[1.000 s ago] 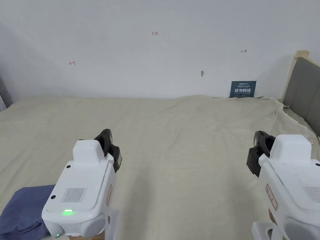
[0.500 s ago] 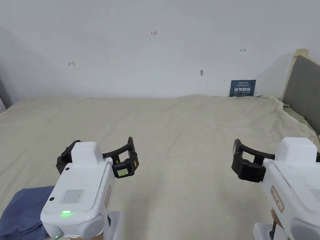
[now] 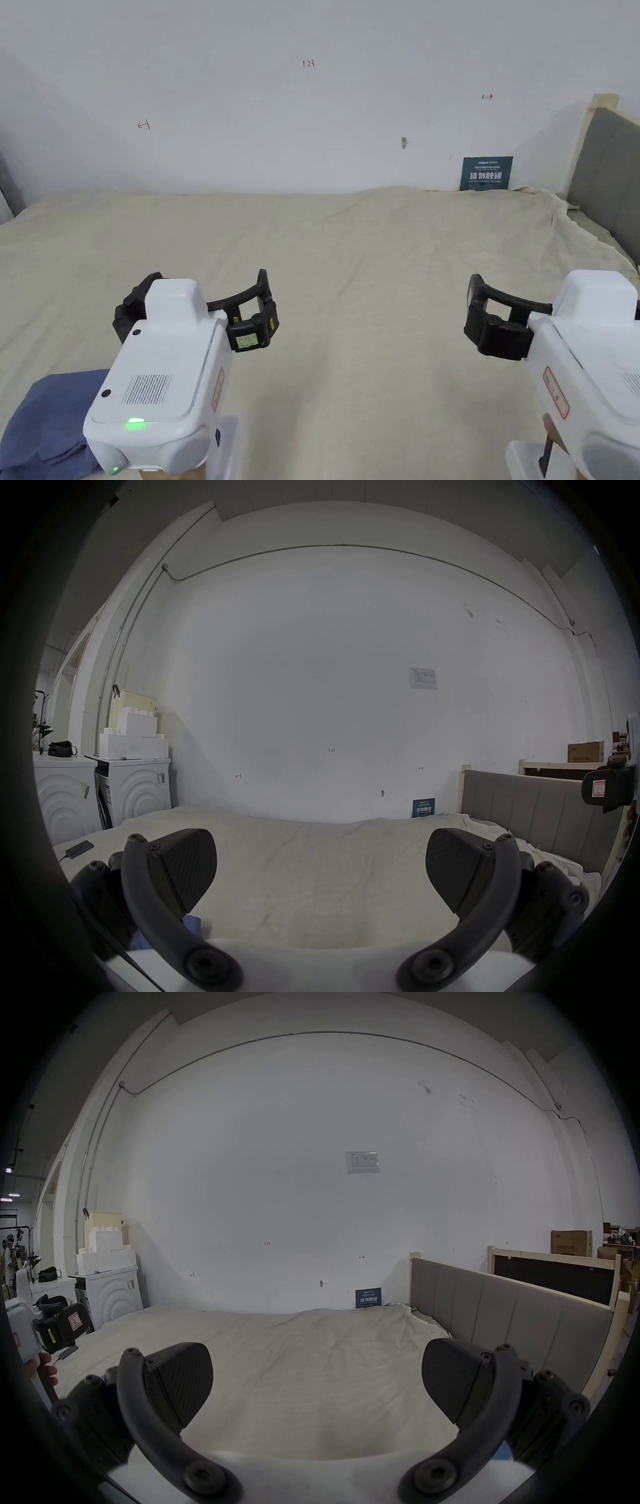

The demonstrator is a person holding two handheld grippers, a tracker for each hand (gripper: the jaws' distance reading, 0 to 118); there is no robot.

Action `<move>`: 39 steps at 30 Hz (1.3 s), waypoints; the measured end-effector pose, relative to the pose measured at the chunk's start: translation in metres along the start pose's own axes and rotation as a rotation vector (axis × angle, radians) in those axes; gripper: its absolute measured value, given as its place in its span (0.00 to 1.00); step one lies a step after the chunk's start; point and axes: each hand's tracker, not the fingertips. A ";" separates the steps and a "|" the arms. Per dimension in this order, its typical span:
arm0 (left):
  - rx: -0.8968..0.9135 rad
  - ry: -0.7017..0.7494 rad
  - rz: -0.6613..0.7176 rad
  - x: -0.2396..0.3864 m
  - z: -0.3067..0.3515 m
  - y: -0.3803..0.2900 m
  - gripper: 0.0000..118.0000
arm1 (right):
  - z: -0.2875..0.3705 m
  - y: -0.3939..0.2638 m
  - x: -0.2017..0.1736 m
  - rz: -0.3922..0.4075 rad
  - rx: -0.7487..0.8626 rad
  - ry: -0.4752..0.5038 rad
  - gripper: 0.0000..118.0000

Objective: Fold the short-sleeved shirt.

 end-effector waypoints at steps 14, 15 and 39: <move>-0.003 0.007 0.000 -0.002 0.000 -0.001 1.00 | 0.001 0.002 0.000 0.002 0.028 -0.002 1.00; 0.000 0.009 0.002 -0.002 0.000 0.000 1.00 | 0.000 0.001 0.000 0.002 0.028 -0.001 1.00; -0.003 0.004 -0.006 -0.002 -0.003 0.001 1.00 | 0.002 0.003 -0.002 0.013 0.036 -0.011 1.00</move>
